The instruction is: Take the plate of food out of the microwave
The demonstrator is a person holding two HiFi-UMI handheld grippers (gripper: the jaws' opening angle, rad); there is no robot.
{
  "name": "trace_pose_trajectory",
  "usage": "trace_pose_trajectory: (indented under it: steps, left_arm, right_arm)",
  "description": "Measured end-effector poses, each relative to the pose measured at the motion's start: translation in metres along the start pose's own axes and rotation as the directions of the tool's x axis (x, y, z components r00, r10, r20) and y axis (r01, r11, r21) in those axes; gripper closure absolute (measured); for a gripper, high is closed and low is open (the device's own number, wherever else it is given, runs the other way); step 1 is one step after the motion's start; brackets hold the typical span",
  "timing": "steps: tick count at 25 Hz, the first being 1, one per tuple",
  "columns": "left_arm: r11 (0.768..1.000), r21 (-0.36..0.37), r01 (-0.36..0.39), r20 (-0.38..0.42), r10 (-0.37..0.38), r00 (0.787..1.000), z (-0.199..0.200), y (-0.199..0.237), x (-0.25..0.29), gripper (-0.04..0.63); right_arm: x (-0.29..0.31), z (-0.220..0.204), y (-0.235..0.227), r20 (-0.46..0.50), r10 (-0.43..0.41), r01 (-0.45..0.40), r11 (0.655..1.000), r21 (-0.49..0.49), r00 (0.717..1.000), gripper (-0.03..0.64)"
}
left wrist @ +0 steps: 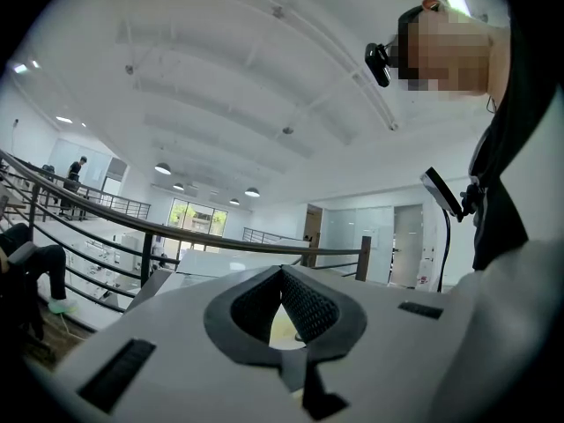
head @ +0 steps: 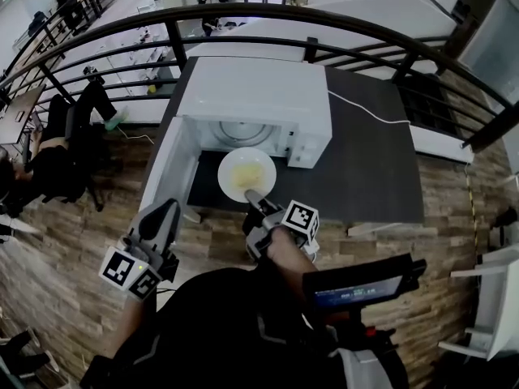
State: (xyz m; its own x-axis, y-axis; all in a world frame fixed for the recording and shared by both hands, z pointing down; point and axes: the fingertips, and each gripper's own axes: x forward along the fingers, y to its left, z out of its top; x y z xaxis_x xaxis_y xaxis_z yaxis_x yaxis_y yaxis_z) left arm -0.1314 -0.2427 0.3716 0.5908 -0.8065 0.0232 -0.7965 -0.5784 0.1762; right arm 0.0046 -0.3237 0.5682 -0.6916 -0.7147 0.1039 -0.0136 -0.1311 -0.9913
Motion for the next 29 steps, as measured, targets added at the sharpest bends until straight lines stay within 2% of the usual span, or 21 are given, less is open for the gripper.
trace_pose_trajectory:
  steps: [12,29]
  left_arm:
    - [1.0,-0.012,0.023,-0.001,-0.023,1.0,-0.004,0.0,0.003,0.591]
    - [0.999,-0.012,0.048,-0.009,-0.049,0.999,-0.006,-0.003,0.009,0.591]
  right_arm:
    - [-0.003,-0.003,0.019,-0.015,0.034,-0.034,0.999,-0.026,0.999,0.594]
    - [-0.008,-0.001,0.021,-0.009,0.032,-0.033,0.999,-0.021,0.999,0.594]
